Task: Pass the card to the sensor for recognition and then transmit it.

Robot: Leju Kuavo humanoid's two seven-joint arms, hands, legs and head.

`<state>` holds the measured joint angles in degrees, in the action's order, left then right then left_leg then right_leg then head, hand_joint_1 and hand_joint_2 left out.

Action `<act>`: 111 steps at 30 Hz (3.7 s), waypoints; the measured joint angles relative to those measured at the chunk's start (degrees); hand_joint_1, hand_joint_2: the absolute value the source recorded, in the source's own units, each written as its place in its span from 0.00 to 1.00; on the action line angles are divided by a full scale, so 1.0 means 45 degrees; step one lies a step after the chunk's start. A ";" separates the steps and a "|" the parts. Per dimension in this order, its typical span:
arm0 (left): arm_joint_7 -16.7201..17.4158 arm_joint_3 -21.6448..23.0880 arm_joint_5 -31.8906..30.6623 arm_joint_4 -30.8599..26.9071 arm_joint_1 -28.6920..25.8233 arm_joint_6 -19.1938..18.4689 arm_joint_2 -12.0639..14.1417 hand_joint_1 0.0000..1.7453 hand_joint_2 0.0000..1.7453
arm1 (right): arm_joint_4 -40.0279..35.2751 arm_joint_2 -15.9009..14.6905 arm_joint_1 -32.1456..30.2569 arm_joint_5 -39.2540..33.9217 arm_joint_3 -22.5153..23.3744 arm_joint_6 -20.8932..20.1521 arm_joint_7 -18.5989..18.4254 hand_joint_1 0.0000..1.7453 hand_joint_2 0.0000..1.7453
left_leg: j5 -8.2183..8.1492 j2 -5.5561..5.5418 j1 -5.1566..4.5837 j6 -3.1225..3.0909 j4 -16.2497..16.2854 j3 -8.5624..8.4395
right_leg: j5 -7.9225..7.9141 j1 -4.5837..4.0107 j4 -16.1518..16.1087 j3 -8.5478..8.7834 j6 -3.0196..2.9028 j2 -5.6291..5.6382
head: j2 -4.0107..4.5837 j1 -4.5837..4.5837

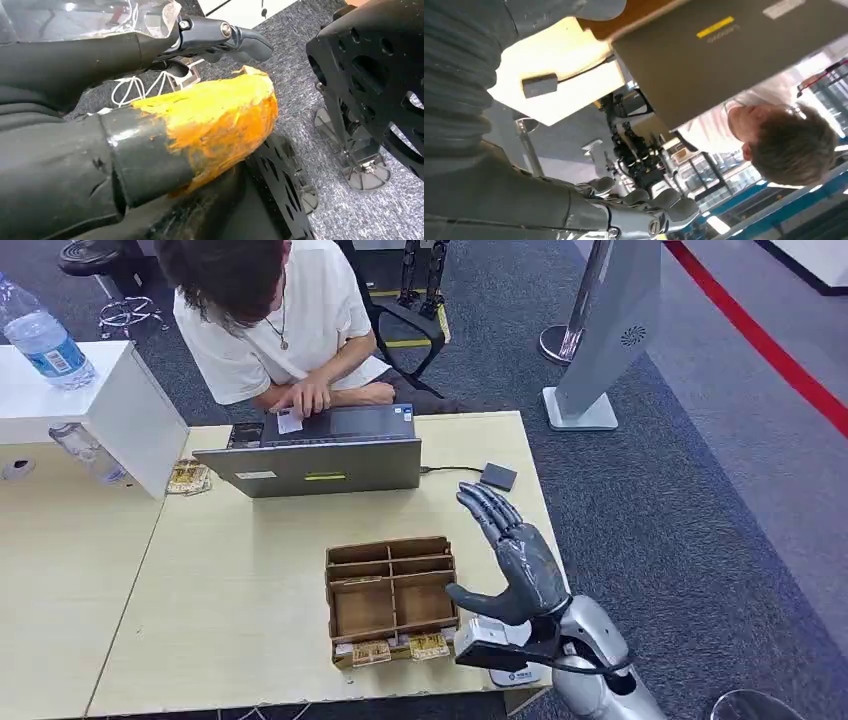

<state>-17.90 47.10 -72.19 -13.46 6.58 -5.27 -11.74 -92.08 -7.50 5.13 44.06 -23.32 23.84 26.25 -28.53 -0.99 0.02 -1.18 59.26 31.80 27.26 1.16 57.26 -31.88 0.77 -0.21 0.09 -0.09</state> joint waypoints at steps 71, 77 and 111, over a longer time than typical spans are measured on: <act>0.0053 -0.0418 0.0180 0.0015 -0.0109 -0.0384 0.0019 0.00 0.00 | 0.3157 -0.0626 0.1529 0.3997 -0.2851 0.0870 -0.2691 0.33 1.00 | 0.0002 0.0001 0.0001 0.0002 0.0000 0.0003 | -0.0002 -0.0001 0.0001 0.0001 -0.0001 0.0000 | 0.0000 0.0000; 0.0049 -0.0427 0.0180 0.0015 -0.0109 -0.0398 0.0019 0.00 0.00 | 0.3424 -0.0597 0.1716 0.4036 -0.2929 0.0870 -0.2793 0.38 1.00 | 0.0002 0.0001 0.0001 0.0002 0.0000 0.0003 | -0.0002 -0.0001 0.0001 0.0001 -0.0001 0.0000 | 0.0000 0.0000; 0.0087 -0.0491 0.0282 0.0029 -0.0134 -0.0423 0.0019 0.00 0.00 | 0.4090 -0.0320 0.2346 0.4109 -0.3288 0.0807 -0.2944 0.90 1.00 | 0.0002 0.0001 0.0002 0.0002 0.0000 0.0003 | -0.0002 -0.0001 0.0002 0.0001 -0.0001 -0.0001 | 0.0000 0.0000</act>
<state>-17.51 44.89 -70.93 -13.33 5.98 -7.17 -11.65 -73.68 -8.94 15.68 62.55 -38.12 27.47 13.00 -28.52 -0.99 0.03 -1.17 59.25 31.82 27.25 1.15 57.27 -31.88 0.77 -0.21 0.09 -0.09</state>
